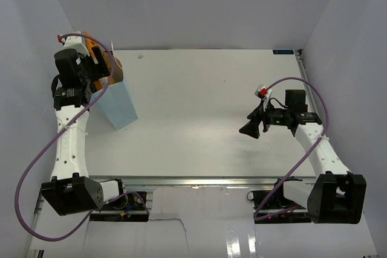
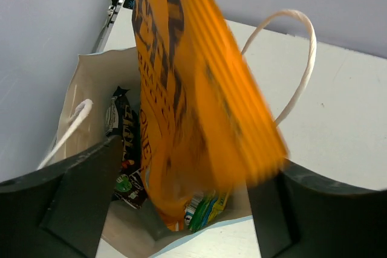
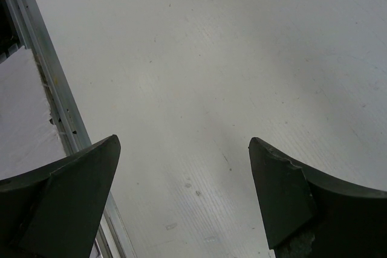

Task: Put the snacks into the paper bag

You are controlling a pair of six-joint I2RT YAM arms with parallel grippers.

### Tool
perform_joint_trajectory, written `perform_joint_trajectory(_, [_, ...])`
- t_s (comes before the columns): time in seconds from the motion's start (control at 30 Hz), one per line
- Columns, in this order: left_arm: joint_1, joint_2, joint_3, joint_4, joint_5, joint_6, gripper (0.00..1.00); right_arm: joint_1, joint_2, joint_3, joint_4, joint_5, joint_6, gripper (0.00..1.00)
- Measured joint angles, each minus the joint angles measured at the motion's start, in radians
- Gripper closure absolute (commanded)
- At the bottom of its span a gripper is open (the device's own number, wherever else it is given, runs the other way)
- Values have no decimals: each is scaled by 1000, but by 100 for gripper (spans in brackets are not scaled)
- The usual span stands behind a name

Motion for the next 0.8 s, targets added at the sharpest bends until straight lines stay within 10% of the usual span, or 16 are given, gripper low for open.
perform_joint_trajectory(0.4, [4,106,311,-97,32,-96,13,0,1,0,0,0,0,8])
perform_joint_trajectory(0.8, [5,260,367,-212,41,-165,63,-2,1,0,0,0,0,7])
